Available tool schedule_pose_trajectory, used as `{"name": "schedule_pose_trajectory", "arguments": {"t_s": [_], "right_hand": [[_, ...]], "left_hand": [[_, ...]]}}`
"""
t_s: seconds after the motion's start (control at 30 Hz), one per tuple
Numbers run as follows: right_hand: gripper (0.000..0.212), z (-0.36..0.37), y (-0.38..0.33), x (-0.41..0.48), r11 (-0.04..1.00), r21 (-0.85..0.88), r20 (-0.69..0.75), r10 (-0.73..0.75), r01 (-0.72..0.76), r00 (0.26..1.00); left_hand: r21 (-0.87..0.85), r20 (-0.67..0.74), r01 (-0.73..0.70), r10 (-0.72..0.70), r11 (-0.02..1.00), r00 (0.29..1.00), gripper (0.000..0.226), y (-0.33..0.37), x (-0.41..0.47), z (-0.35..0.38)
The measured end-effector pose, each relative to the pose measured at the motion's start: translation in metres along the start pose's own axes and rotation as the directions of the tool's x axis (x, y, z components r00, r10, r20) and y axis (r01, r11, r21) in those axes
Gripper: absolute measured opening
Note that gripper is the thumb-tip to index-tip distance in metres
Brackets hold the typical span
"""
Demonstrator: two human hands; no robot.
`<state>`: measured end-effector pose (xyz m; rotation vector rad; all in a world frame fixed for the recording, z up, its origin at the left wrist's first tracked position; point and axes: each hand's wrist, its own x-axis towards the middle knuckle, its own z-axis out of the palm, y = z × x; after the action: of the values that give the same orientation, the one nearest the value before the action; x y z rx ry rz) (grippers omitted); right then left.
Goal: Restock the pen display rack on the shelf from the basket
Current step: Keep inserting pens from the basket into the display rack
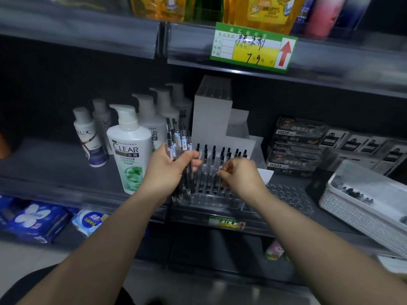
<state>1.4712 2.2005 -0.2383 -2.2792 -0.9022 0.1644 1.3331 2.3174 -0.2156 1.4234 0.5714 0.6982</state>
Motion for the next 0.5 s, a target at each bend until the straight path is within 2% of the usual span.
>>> {"name": "schedule_pose_trajectory", "arguments": {"t_s": [0.33,0.4,0.5], "right_hand": [[0.020,-0.005,0.002,-0.004,0.998,-0.060,0.030,0.016,-0.015,0.999],[0.018,-0.012,0.001,-0.006,0.999,-0.045,0.006,0.007,-0.007,1.000],[0.007,-0.027,-0.007,-0.011,0.999,-0.024,-0.078,-0.041,0.039,0.996]], "left_hand": [[0.019,0.069,0.018,-0.019,1.000,0.997,0.016,-0.001,-0.004,-0.001],[0.023,0.106,0.026,-0.028,0.999,0.994,0.011,-0.002,-0.007,0.001],[0.031,0.157,0.042,-0.046,0.999,0.986,0.018,-0.003,-0.011,0.005]]}}
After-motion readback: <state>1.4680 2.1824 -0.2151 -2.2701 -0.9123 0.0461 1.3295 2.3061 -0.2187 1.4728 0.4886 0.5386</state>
